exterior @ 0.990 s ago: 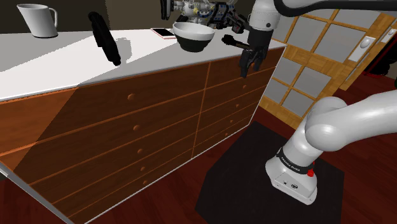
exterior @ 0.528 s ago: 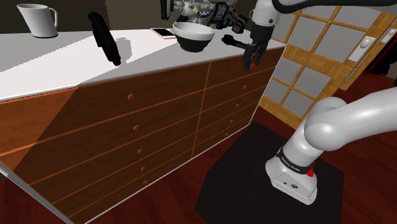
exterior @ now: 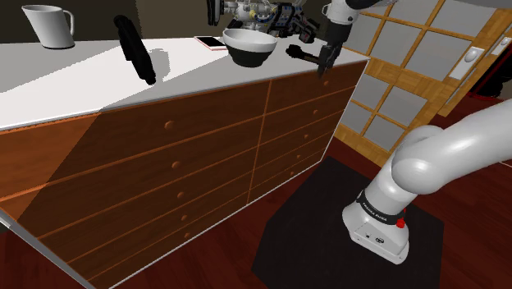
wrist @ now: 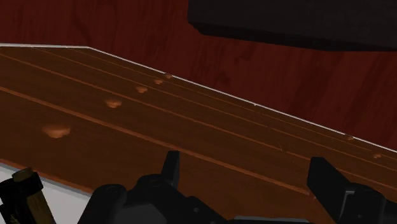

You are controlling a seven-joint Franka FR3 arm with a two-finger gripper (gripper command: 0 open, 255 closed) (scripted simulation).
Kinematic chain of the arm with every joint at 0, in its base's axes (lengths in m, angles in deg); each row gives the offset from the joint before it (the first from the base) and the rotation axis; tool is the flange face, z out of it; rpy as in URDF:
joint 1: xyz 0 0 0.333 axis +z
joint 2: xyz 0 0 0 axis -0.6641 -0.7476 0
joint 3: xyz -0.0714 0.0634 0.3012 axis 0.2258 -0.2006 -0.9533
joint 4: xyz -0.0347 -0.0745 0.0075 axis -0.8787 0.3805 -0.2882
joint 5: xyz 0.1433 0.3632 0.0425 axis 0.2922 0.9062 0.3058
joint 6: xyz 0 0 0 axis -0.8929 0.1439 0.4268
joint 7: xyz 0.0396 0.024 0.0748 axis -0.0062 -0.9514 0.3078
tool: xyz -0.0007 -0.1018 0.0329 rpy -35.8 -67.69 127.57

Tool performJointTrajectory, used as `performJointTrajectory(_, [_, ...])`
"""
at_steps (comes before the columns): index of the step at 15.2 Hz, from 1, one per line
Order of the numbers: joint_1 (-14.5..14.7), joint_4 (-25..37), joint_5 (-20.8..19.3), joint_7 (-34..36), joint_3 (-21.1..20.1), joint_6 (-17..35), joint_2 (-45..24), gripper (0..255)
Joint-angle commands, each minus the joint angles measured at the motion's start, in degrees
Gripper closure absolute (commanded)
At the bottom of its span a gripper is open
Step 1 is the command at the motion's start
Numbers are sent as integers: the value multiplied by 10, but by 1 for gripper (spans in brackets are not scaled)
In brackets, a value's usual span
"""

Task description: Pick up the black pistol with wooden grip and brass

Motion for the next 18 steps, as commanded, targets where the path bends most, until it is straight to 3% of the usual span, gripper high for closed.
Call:
performJointTrajectory(1, [-3,27,-7,-44,27,13,-29,0])
performJointTrajectory(7, [0,126,5,-160,91,40,-128,0])
performJointTrajectory(14, [-3,270,66,-298,152,48,-261,0])
performJointTrajectory(18, [-4,238,65,-296,152,79,-260,0])
